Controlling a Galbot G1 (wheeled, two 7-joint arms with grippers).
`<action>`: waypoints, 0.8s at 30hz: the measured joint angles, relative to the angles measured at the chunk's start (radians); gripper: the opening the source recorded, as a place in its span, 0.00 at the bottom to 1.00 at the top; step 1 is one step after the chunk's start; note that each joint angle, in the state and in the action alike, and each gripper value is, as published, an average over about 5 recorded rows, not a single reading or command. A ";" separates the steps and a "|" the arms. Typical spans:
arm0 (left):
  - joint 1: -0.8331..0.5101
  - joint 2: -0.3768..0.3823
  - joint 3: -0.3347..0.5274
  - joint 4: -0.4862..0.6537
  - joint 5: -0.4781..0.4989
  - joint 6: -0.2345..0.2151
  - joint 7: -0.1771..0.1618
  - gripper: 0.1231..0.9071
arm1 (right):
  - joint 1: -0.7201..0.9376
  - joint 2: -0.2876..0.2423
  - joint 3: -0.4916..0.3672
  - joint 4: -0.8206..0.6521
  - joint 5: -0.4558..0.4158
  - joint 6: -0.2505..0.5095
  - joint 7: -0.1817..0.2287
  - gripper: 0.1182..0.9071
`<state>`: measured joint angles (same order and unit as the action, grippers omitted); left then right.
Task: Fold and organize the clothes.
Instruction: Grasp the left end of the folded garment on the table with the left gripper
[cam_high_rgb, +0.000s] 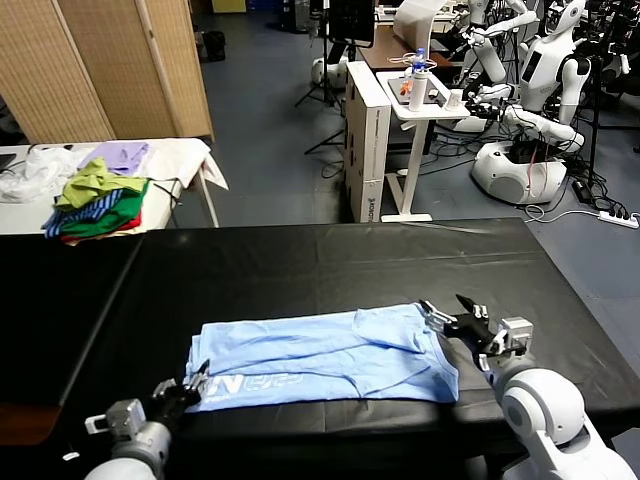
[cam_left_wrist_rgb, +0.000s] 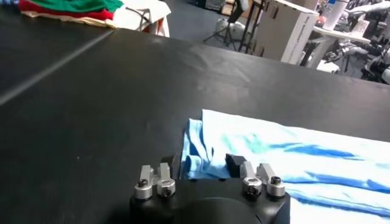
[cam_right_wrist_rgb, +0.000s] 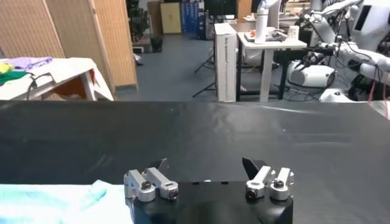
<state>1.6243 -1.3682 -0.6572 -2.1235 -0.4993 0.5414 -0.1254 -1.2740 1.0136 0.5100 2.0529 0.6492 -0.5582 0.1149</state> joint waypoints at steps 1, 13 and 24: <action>-0.001 -0.002 0.001 0.002 -0.003 0.001 0.000 0.42 | 0.001 0.000 0.000 0.000 0.002 0.000 0.000 1.00; -0.017 0.009 0.019 0.012 -0.008 0.016 -0.001 0.10 | 0.011 0.008 -0.003 -0.005 0.012 0.001 0.000 1.00; -0.007 0.103 0.016 0.002 0.234 -0.058 0.056 0.10 | 0.007 0.016 0.014 -0.008 0.011 0.001 0.005 1.00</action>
<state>1.6178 -1.2655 -0.6408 -2.1220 -0.2650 0.4839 -0.0693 -1.2675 1.0293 0.5237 2.0449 0.6604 -0.5569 0.1200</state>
